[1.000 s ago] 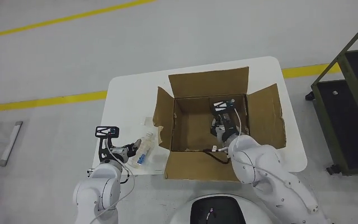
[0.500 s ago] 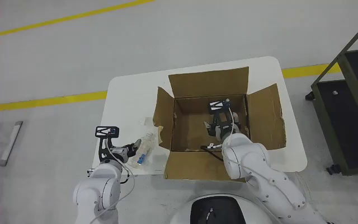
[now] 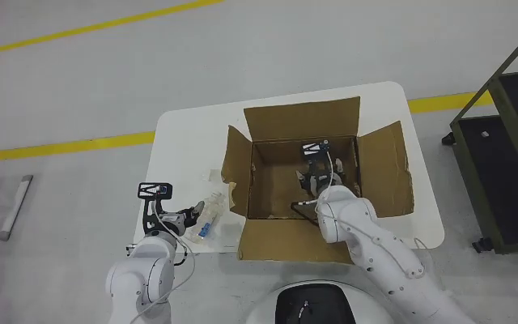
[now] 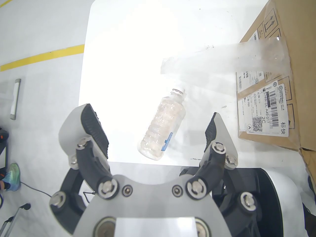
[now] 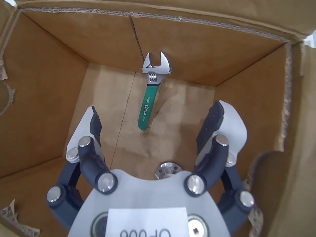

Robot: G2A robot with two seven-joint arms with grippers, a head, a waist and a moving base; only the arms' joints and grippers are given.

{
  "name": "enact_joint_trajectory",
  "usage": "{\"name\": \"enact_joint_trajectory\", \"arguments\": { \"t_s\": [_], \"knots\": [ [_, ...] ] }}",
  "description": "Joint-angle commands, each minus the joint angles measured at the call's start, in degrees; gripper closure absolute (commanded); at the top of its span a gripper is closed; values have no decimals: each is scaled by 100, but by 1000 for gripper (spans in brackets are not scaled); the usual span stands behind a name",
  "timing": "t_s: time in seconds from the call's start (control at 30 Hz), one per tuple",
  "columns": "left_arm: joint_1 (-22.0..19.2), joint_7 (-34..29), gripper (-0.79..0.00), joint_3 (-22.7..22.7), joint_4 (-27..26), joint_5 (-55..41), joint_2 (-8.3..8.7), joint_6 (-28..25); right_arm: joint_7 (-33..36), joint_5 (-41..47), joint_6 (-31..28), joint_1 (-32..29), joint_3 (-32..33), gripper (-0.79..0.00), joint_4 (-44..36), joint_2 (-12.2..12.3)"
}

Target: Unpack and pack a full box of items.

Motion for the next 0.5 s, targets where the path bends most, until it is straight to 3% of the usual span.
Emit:
{"name": "enact_joint_trajectory", "arguments": {
  "t_s": [0.0,0.27,0.3,0.33,0.37,0.43,0.47],
  "knots": [
    [0,0,-785,0,0,0,0,0,-70,90,30,155,-63,-785,305,-52],
    [0,0,-785,0,0,0,0,0,-363,455,95,608,-300,-785,1245,-266],
    [0,0,-785,0,0,0,0,0,-390,477,104,654,-316,-757,1337,-288],
    [0,0,-785,0,0,0,0,0,-400,512,112,694,-331,-662,1416,-310],
    [0,0,-785,0,0,0,0,0,-392,565,118,735,-338,-650,1488,-332],
    [0,0,-785,0,0,0,0,0,-423,645,121,807,-345,-511,1611,-371],
    [0,0,-785,0,0,0,0,0,-436,692,124,838,-342,-526,1674,-389]
  ]
}}
